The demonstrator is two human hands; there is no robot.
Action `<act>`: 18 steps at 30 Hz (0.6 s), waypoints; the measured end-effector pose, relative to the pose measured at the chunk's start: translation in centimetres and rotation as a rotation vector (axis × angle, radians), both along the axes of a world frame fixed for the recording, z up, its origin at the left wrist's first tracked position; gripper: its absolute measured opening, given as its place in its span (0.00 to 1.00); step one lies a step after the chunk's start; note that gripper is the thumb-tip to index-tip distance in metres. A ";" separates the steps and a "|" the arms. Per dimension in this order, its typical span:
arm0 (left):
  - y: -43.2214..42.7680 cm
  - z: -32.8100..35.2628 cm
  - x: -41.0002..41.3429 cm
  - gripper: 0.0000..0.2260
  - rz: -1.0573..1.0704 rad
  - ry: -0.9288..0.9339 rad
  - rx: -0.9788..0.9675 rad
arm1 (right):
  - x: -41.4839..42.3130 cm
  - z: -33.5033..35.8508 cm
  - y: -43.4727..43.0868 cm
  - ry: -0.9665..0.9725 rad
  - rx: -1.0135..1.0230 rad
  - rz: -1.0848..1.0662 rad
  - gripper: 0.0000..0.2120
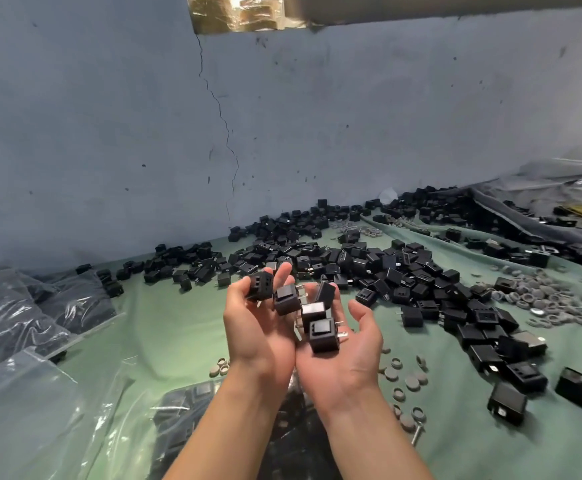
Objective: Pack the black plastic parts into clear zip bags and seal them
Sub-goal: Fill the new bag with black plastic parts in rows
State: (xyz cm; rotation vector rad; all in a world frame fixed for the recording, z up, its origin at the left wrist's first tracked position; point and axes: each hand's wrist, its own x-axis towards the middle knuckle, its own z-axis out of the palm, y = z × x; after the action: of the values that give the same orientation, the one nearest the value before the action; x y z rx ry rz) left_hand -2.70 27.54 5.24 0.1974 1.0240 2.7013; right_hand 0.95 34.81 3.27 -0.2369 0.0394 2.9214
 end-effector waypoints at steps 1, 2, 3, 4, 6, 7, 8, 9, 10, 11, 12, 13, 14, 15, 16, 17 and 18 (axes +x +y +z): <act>-0.5 0.3 0.2 0.18 0.001 0.002 -0.003 | 0.2 0.0 -0.4 -0.002 -0.010 0.020 0.18; -0.9 0.6 0.4 0.15 0.010 0.011 -0.017 | 0.3 0.0 -0.9 -0.006 -0.013 0.042 0.18; -1.3 0.9 0.6 0.13 0.022 0.016 -0.044 | 0.5 0.0 -1.4 -0.012 -0.014 0.061 0.17; -1.7 1.0 0.8 0.13 0.051 0.009 -0.078 | 0.7 0.0 -1.9 -0.023 -0.016 0.079 0.17; -2.3 1.2 1.2 0.15 0.129 -0.019 -0.127 | 0.9 0.0 -2.9 -0.047 -0.024 0.112 0.18; -2.6 1.2 1.3 0.14 0.194 -0.029 -0.153 | 1.0 0.0 -3.3 -0.060 -0.034 0.129 0.19; -2.7 1.2 1.4 0.13 0.280 -0.029 -0.189 | 1.1 0.1 -3.7 -0.076 -0.045 0.145 0.19; -2.8 1.2 1.4 0.11 0.367 -0.034 -0.229 | 1.2 0.1 -4.1 -0.094 -0.050 0.155 0.18; -2.9 1.2 1.5 0.10 0.444 -0.042 -0.254 | 1.3 0.1 -4.4 -0.113 -0.049 0.158 0.16; -3.0 1.3 1.6 0.09 0.497 -0.057 -0.262 | 1.4 0.2 -4.7 -0.120 -0.050 0.154 0.15; -3.1 1.4 1.8 0.08 0.531 -0.074 -0.266 | 1.5 0.1 -4.9 -0.118 -0.062 0.154 0.14; -3.2 1.5 1.9 0.08 0.550 -0.084 -0.281 | 1.6 0.0 -5.1 -0.116 -0.078 0.162 0.14; -3.5 1.4 2.0 0.08 0.566 -0.086 -0.318 | 1.6 -0.2 -5.3 -0.123 -0.084 0.173 0.15; -4.0 1.2 2.2 0.08 0.583 -0.078 -0.380 | 1.7 -0.3 -5.4 -0.137 -0.075 0.178 0.15; -4.9 1.0 2.4 0.08 0.606 -0.053 -0.447 | 1.9 -0.4 -5.6 -0.149 -0.058 0.176 0.16; -6.2 0.8 2.6 0.08 0.624 -0.008 -0.511 | 1.9 -0.4 -5.7 -0.156 -0.043 0.172 0.17; -7.8 0.4 3.0 0.07 0.634 0.043 -0.579 | 2.0 -0.5 -5.7 -0.156 -0.033 0.174 0.19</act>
State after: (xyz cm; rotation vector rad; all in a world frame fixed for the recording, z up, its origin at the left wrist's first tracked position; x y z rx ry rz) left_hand 0.26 19.78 5.68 -0.2162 2.1148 2.7366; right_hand 2.98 29.11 2.76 -0.4962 0.0443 3.0659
